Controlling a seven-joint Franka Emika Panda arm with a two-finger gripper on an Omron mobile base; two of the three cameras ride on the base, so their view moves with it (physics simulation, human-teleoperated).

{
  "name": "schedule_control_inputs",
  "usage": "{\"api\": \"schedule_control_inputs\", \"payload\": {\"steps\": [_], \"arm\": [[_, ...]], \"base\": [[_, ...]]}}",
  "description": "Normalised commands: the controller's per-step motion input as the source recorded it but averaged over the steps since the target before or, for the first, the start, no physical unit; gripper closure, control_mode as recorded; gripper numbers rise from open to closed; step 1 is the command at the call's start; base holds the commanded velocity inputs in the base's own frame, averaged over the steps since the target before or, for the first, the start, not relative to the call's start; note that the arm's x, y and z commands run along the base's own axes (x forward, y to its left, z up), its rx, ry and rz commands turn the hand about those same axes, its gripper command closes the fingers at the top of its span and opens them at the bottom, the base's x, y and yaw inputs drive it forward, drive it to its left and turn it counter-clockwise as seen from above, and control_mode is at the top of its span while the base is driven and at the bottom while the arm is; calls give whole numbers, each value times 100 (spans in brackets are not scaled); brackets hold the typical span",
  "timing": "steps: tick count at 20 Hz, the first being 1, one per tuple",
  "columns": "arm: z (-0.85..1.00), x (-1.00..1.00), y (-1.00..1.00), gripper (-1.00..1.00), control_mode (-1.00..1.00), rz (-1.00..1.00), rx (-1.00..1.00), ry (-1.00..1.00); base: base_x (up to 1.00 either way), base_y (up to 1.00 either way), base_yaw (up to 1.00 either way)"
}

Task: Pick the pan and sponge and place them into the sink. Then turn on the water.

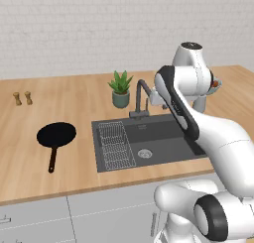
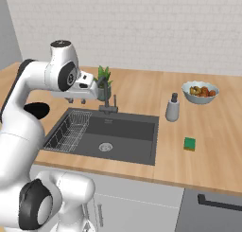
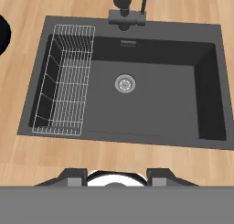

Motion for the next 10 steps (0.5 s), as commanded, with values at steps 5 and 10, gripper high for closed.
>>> {"api": "schedule_control_inputs", "payload": {"steps": [5, 10], "arm": [[-2, -25, 3, -100, -100, 0, 0, 0], [-19, -43, 44, -100, -100, 2, -1, 0]], "base": [[0, 0, 0], [0, 0, 0]]}}
